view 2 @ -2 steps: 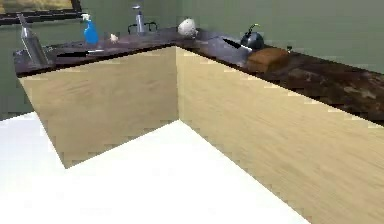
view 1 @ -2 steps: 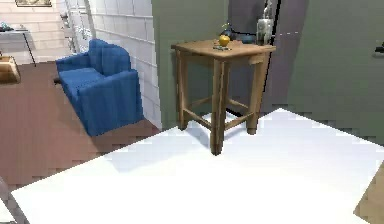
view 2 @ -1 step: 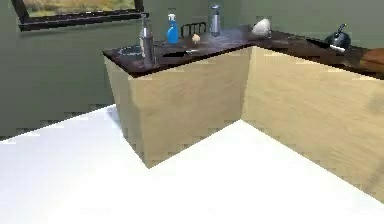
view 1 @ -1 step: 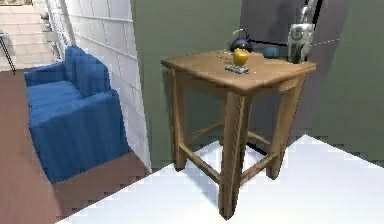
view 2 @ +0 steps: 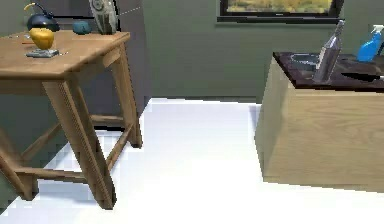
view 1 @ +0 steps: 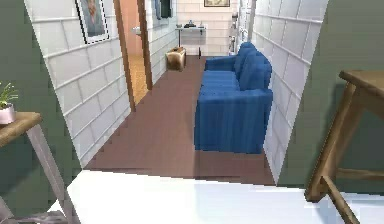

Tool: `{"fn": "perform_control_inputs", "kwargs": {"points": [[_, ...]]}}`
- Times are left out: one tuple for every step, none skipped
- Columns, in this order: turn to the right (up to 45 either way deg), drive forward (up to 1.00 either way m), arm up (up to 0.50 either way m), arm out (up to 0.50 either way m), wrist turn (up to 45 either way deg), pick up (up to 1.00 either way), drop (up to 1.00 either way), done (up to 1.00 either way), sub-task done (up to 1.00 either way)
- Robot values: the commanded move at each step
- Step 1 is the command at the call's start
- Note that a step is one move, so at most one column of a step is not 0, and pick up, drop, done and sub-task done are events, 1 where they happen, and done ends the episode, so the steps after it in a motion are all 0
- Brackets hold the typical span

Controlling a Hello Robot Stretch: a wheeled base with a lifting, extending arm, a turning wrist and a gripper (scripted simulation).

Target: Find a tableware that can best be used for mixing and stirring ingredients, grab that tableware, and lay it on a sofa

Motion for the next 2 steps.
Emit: {"fn": "perform_control_inputs", "kwargs": {"points": [[-3.0,0.00,0.00,0.00,0.0,0.00,0.00,0.00,0.00],[0.0,0.90,0.00,0.00,0.0,0.00,0.00,0.00,0.00]]}}
